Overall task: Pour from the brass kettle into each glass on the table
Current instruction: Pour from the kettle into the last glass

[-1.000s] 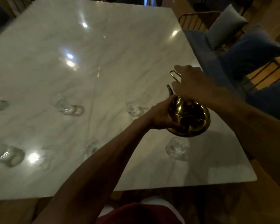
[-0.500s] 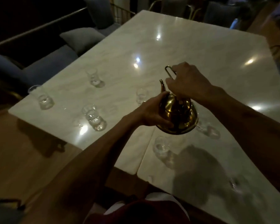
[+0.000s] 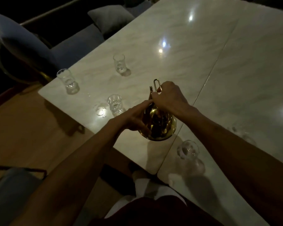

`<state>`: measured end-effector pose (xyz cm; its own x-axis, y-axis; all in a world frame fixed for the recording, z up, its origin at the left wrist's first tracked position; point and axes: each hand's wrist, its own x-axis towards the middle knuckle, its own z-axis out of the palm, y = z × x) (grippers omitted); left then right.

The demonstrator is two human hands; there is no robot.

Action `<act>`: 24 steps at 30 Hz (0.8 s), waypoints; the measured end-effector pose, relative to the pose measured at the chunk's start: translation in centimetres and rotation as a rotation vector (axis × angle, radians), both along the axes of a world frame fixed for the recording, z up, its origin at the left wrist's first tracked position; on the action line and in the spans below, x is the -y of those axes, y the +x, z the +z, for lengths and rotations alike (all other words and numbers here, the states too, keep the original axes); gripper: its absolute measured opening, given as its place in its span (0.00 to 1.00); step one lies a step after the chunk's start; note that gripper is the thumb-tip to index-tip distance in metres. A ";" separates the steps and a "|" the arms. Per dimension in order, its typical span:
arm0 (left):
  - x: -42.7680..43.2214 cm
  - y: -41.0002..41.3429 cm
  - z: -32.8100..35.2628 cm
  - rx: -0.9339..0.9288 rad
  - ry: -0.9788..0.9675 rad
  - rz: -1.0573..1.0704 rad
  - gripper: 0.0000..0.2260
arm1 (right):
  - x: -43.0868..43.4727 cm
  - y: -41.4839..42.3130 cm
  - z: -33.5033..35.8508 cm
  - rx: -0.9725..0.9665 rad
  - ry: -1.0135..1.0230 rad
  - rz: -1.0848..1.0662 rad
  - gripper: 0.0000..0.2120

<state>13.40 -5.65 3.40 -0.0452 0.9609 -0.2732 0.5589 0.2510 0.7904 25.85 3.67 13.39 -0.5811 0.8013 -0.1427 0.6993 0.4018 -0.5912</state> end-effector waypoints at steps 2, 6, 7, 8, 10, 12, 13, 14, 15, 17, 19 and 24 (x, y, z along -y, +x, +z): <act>0.1 -0.5 -0.6 -0.032 -0.022 -0.029 0.57 | 0.3 -0.4 -1.2 0.006 -0.048 -0.034 0.12; -0.2 -1.3 -3.0 -0.097 -0.076 -0.074 0.48 | 0.5 -1.0 -4.2 -0.048 -0.226 -0.080 0.08; -0.3 -1.6 -3.5 -0.112 -0.076 -0.081 0.48 | 0.6 -1.2 -5.0 -0.058 -0.243 -0.091 0.07; -0.4 -1.9 -3.9 -0.129 -0.082 -0.097 0.48 | 0.6 -1.3 -5.6 -0.069 -0.254 -0.103 0.07; -0.9 -2.4 -4.6 -0.146 -0.089 -0.141 0.45 | 0.8 -1.7 -6.7 -0.081 -0.282 -0.136 0.07; -1.2 -3.0 -5.3 -0.181 -0.086 -0.187 0.43 | 1.0 -2.1 -7.6 -0.084 -0.318 -0.179 0.10; -1.3 -3.3 -5.5 -0.189 -0.086 -0.205 0.43 | 1.2 -2.4 -8.0 -0.087 -0.332 -0.201 0.11; -1.2 -3.7 -5.9 -0.202 -0.101 -0.221 0.44 | 1.3 -2.7 -8.3 -0.091 -0.344 -0.220 0.12; -1.2 -4.2 -6.1 -0.197 -0.103 -0.240 0.45 | 1.4 -3.0 -8.6 -0.099 -0.357 -0.240 0.13; -1.3 -5.1 -6.4 -0.192 -0.085 -0.282 0.46 | 1.6 -3.6 -9.0 -0.110 -0.374 -0.280 0.14; -1.5 -6.1 -6.7 -0.188 -0.021 -0.317 0.47 | 1.8 -4.2 -9.3 -0.117 -0.382 -0.312 0.14; -2.0 -7.4 -6.7 -0.231 0.050 -0.448 0.43 | 2.7 -5.1 -9.7 -0.130 -0.362 -0.377 0.10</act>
